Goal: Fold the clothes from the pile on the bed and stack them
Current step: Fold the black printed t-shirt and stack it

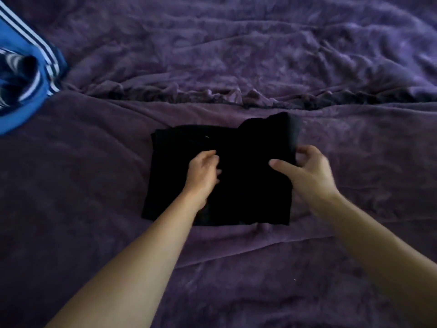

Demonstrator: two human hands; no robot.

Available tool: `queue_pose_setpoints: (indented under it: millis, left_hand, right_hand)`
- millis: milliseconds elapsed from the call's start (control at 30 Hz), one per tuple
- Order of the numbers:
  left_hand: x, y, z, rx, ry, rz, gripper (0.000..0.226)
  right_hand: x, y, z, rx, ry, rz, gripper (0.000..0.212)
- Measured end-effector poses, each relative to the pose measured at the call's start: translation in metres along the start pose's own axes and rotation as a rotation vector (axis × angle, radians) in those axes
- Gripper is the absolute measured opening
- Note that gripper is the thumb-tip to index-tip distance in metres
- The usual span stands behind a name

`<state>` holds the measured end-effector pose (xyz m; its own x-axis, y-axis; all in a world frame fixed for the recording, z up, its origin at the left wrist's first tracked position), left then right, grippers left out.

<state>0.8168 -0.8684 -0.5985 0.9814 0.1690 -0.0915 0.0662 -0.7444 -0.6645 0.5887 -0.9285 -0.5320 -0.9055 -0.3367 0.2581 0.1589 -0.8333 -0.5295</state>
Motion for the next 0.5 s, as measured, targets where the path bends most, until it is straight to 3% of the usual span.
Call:
queue_pose_setpoints:
  millis: [133,333,400,500]
  left_hand:
    - [0.1,-0.05,-0.006,-0.078,0.004,-0.272,0.017]
    - [0.201,-0.094,0.036,-0.022,0.091,-0.44,0.022]
    - [0.212,-0.097,0.046,-0.012,0.131,-0.449,0.022]
    - [0.209,-0.093,0.035,-0.055,0.326,-0.476,0.021]
  right_hand:
    - [-0.083,-0.002,0.055,0.064,-0.324,0.005,0.061]
    - [-0.249,0.007,0.044,0.088,-0.703,0.302,0.054]
    - [-0.279,0.006,0.026,0.072,-0.735,0.442,0.057]
    - [-0.278,0.003,0.018,0.096,-0.536,0.576,0.053]
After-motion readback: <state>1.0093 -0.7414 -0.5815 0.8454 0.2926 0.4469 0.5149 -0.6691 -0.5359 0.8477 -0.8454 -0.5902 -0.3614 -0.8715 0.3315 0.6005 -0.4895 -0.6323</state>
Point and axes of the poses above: each hand's wrist, its own y-axis towards the middle knuckle, its own x-axis out of the back of the hand, z = x × y, the point moved 8 cm from there along y, towards the middle knuckle, and after that the axes turned 14 degrees about z, right-handed, at the moved point
